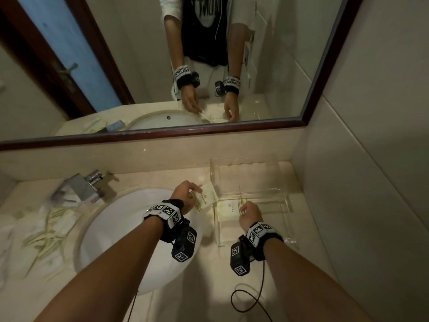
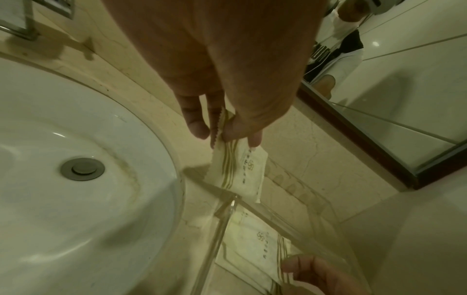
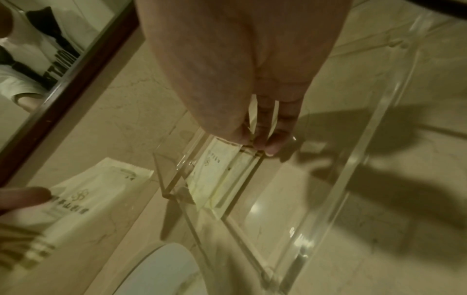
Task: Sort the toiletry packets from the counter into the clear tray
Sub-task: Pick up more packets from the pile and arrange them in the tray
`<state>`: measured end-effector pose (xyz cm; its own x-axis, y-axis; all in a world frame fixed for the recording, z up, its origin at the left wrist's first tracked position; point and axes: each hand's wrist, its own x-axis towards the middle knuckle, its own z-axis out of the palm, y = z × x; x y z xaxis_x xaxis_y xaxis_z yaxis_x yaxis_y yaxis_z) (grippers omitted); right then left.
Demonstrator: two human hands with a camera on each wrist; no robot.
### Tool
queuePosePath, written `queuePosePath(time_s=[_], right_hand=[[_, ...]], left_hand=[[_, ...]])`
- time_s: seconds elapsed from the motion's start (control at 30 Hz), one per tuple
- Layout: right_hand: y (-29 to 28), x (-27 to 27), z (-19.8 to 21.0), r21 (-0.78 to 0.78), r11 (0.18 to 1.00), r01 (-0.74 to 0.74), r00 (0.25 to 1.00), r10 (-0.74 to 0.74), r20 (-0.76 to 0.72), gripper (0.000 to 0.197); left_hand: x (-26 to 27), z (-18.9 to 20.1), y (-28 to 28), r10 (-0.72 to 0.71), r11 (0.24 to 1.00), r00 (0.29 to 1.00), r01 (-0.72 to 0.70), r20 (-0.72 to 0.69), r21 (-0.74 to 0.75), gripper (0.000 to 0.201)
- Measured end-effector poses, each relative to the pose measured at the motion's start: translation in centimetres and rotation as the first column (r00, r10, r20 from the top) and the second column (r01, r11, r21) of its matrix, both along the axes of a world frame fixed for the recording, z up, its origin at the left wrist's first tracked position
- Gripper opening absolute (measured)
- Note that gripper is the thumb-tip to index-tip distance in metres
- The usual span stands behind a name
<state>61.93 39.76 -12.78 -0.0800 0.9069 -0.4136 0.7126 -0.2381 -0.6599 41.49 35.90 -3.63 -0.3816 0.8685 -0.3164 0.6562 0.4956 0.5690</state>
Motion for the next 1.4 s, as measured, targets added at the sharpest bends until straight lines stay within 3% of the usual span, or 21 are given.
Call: queuePosePath(time_s=[0.13, 0.23, 0.33, 0.4, 0.5, 0.83, 1.1, 1.33, 1.4], right_hand=[[0.2, 0.4, 0.5, 0.032, 0.999, 0.03, 0.999, -0.031, 0.04, 0.025], [0.7, 0.4, 0.9, 0.05, 0.998, 0.026, 1.0, -0.025, -0.011, 0.022], [1.2, 0.1, 1.5, 0.061, 0.998, 0.035, 0.982, -0.023, -0.189, 0.018], [1.3, -0.4, 2.1, -0.003, 1.0, 0.031, 0.939, -0.03, -0.343, 0.025], [1.4, -0.9, 2.7, -0.057, 0.998, -0.039, 0.907, 0.012, -0.42, 0.034], [1.2, 0.0, 2.6, 0.001, 0.995, -0.097, 0.904, 0.088, -0.417, 0.006], [0.8, 2.5, 0.3, -0.153, 0.976, 0.154, 0.958, -0.186, -0.221, 0.032], [1.2, 1.1, 0.2, -0.196, 0.955, 0.224, 0.947, -0.26, -0.187, 0.006], [1.5, 0.6, -0.1, -0.205, 0.947, 0.249, 0.937, -0.289, -0.195, 0.011]], left_hand=[[0.5, -0.1, 0.2, 0.004, 1.0, 1.0, -0.004, 0.015, 0.006, 0.031], [1.1, -0.3, 0.5, 0.008, 1.0, 0.999, -0.008, 0.034, 0.011, 0.028], [1.7, -0.2, 0.8, -0.014, 1.0, 0.998, 0.013, 0.068, 0.004, 0.032], [2.0, -0.2, 0.9, -0.037, 0.999, 0.997, 0.037, 0.068, 0.007, 0.038], [2.6, -0.1, 1.0, -0.075, 0.997, 0.996, 0.075, 0.044, 0.003, 0.043], [3.2, -0.2, 0.9, -0.126, 0.992, 0.988, 0.126, 0.084, 0.007, 0.033], [2.0, -1.1, 0.0, -0.123, 0.992, 0.992, 0.124, 0.025, -0.02, 0.027], [0.9, -1.6, -0.4, -0.125, 0.992, 0.992, 0.125, 0.014, -0.02, 0.027], [0.6, -1.7, -0.4, -0.13, 0.991, 0.991, 0.13, 0.006, -0.015, 0.027]])
